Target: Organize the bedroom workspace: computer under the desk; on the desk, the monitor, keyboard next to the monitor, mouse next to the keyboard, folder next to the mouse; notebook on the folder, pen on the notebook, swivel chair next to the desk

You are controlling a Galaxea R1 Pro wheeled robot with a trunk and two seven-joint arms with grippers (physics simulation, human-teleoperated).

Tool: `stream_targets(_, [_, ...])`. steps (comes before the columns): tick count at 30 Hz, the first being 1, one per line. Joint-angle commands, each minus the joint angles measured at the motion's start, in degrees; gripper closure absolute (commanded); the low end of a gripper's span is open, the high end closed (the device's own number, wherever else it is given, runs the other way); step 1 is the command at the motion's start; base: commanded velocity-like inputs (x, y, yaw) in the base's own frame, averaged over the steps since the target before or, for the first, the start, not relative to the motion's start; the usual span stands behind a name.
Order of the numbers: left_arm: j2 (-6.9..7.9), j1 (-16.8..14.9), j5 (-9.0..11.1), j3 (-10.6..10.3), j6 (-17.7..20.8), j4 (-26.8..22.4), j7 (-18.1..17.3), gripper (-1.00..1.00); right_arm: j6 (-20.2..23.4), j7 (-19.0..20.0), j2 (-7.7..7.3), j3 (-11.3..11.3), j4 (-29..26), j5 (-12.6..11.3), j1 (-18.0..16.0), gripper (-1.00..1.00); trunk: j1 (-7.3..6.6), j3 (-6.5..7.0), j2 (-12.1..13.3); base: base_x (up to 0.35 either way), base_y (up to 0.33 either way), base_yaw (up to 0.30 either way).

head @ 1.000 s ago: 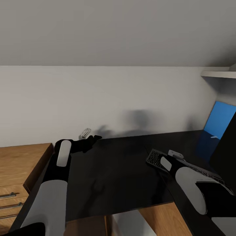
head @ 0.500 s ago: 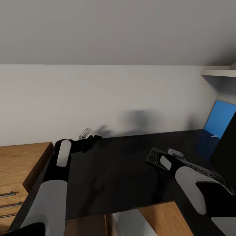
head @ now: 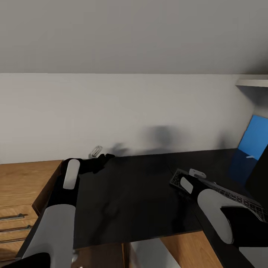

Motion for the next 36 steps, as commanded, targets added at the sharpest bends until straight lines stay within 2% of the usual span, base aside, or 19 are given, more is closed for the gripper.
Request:
stream_targets(1, [-0.07,-0.1,0.6,0.2,0.2,0.0,0.5,-1.0,0.5,-0.1,0.02,-1.8,1.0,-1.4,0.0,-1.0,0.0,-0.07,0.0,0.0,0.0,0.268])
stream_targets(23, [-0.02,-0.1,0.7,0.1,0.2,0.2,0.5,-1.0,0.5,0.0,0.06,-1.8,1.0,-1.4,0.0,-1.0,0.0,-0.07,0.0,0.0,0.0,0.268])
stream_targets(36, [-0.04,-0.1,0.7,0.1,0.2,0.3,0.6,-1.0,0.5,0.0,0.09,-1.8,1.0,-1.4,0.0,-1.0,0.0,-0.07,0.0,0.0,0.0,0.048])
